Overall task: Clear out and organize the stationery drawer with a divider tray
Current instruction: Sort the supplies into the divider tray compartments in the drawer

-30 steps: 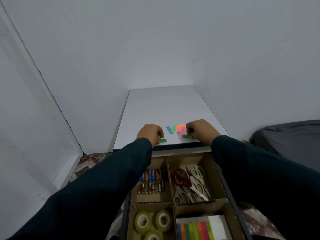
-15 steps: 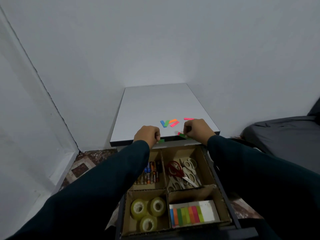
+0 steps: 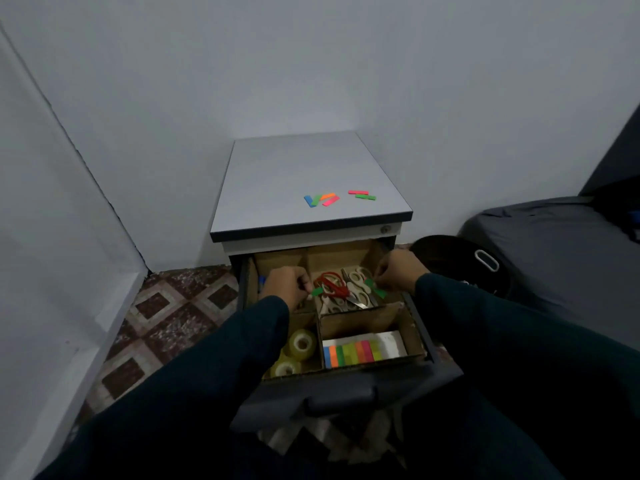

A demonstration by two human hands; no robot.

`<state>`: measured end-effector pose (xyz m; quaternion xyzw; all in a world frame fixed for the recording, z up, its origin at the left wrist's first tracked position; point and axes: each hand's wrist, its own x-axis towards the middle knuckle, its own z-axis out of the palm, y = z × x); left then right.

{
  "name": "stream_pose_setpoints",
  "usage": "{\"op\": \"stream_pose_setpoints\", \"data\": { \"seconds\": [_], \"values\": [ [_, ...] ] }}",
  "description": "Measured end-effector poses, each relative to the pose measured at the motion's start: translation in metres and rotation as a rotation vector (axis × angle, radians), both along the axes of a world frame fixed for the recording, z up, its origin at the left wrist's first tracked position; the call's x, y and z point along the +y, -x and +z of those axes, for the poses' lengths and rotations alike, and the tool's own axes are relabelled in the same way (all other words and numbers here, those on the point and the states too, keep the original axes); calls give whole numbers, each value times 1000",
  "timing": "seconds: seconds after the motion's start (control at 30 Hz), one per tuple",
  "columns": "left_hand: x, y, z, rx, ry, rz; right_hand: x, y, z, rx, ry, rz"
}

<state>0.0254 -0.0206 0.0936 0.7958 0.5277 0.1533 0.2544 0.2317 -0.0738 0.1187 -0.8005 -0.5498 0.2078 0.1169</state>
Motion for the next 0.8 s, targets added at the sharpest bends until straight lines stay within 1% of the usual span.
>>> {"op": "stream_pose_setpoints", "data": {
  "seconds": [0.23, 0.47, 0.67, 0.8],
  "values": [
    [-19, 8, -16, -41, 12, 2, -32, 9, -31, -64, 169, -45],
    [-27, 9, -21, -82, 63, 30, -45, 15, -68, -31, 155, -164],
    [-30, 8, -24, -196, 111, 62, -49, 21, -81, -66, 148, -226],
    [-30, 8, -25, -275, 164, 95, -49, 21, -85, -41, 165, -259]
  ]
}}
